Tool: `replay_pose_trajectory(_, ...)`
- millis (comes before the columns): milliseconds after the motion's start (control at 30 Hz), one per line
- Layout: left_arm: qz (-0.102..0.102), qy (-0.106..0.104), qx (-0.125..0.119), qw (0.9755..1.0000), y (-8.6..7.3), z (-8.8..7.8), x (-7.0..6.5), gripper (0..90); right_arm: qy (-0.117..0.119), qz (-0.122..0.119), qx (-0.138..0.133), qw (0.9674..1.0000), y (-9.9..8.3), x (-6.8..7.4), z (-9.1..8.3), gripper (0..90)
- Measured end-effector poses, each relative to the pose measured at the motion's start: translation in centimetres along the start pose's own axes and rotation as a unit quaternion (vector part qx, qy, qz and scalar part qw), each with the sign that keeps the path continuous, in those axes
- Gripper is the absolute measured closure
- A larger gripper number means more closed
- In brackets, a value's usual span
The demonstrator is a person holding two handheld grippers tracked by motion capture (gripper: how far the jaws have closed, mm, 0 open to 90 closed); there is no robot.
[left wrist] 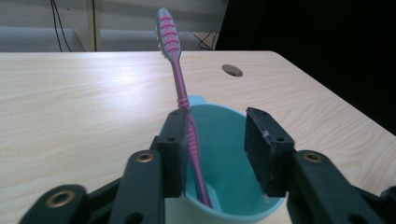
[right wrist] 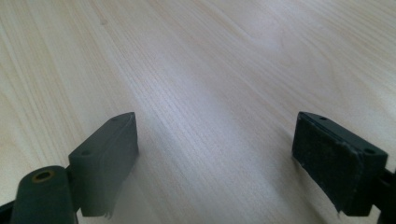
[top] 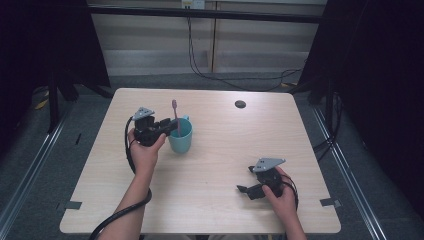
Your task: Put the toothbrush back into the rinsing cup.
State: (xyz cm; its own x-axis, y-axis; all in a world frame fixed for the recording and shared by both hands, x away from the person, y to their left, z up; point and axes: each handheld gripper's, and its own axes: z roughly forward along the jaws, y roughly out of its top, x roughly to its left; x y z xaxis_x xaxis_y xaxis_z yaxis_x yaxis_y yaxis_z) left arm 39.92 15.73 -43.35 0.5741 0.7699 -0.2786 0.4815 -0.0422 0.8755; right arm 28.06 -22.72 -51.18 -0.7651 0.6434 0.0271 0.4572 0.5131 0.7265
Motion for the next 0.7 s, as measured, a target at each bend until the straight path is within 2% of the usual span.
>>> replay_pose_trajectory(400, 0.013, 0.008, 0.011, 0.9998, -0.5, -1.2, 0.4, 38.0, 0.0, 0.0, 0.0, 1.0, 0.0, 0.0, 0.0, 14.0)
replay_pose_trajectory(700, 0.003, 0.009, 0.023, 0.9997, -1.3, -2.4, 1.2, 33.1, 0.0, 0.0, 0.0, 1.0, 0.0, 0.0, 0.0, 14.0)
